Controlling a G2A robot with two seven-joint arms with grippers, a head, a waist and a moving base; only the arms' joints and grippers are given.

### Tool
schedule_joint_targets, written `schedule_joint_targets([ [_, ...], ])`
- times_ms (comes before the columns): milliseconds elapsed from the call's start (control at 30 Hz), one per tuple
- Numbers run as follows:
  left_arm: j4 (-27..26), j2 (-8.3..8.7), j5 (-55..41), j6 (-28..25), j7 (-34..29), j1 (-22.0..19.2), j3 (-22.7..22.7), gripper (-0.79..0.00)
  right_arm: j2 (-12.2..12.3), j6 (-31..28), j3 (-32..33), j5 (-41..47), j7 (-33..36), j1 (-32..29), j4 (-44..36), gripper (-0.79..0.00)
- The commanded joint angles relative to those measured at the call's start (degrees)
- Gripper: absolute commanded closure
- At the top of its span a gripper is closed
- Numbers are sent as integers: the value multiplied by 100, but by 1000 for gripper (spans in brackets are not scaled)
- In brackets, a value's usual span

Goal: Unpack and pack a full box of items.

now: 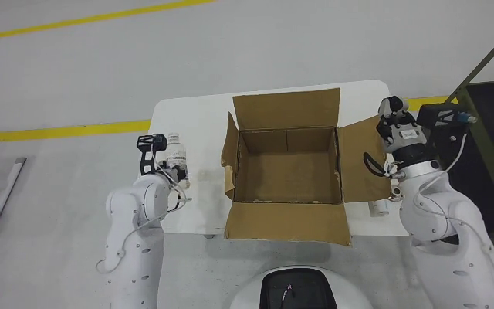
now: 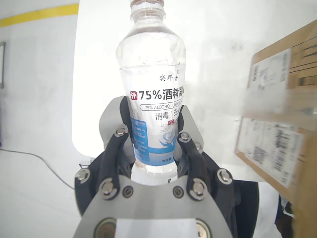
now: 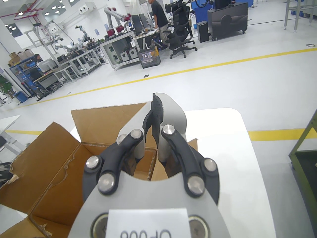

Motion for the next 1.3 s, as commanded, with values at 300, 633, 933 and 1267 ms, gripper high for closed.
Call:
schedule_joint_targets([
  [300, -1280, 5, -1368, 92, -906, -539, -43, 0, 104, 192, 1050, 179, -56, 212, 190, 0],
  [633, -1583, 25, -1822, -38, -1023, -601, 63, 0, 143, 203, 1148, 238, -98, 124, 338, 0],
  [933, -1509, 19, -1947, 43, -846, -505, 42, 0, 148, 243, 876, 217, -135, 62, 260, 0],
  [1267, -1312, -62, -3035, 281, -64, -1255, 790, 0, 167, 262, 747, 237, -150, 120, 138, 0],
])
